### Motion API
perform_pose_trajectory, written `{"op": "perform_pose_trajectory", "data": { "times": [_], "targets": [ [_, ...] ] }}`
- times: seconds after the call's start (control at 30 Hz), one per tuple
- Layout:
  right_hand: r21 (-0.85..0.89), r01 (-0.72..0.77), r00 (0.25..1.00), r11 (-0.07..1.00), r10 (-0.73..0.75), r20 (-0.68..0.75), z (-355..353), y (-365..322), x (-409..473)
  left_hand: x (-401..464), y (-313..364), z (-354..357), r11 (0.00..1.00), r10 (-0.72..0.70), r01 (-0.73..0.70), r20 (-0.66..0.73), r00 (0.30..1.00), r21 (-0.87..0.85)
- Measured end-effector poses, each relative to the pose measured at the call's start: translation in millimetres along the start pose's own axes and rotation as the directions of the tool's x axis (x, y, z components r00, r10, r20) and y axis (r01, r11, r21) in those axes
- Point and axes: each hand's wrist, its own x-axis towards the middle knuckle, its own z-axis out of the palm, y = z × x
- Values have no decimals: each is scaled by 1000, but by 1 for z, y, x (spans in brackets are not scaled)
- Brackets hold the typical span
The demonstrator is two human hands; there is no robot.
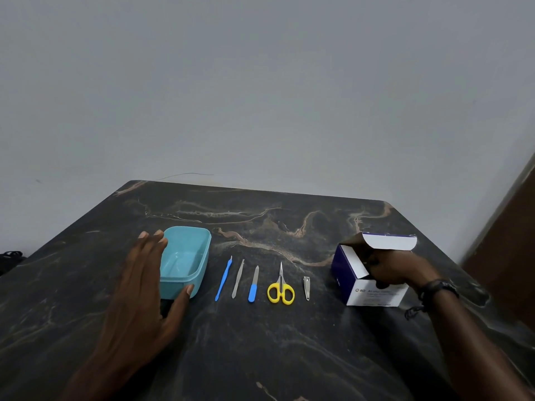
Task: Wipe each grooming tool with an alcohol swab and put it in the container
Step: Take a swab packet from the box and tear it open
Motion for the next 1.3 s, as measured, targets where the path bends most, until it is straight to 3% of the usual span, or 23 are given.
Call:
{"op": "perform_pose_trajectory", "data": {
  "times": [0.3,0.7,1.03,1.3],
  "targets": [
    [89,-117,991,989,123,-61,15,1,15,1,1,-1,1000,14,-14,-13,1000,7],
    [291,-34,980,956,88,-176,9,1,0,2,1,-1,999,32,-32,-21,999,9],
    [132,-48,967,990,79,-243,11,2,-2,2,0,0,1000,28,-28,-8,1000,2],
    [268,58,924,962,50,-380,3,-3,-18,2,2,-2,999,36,-36,-11,999,5]
  ]
}}
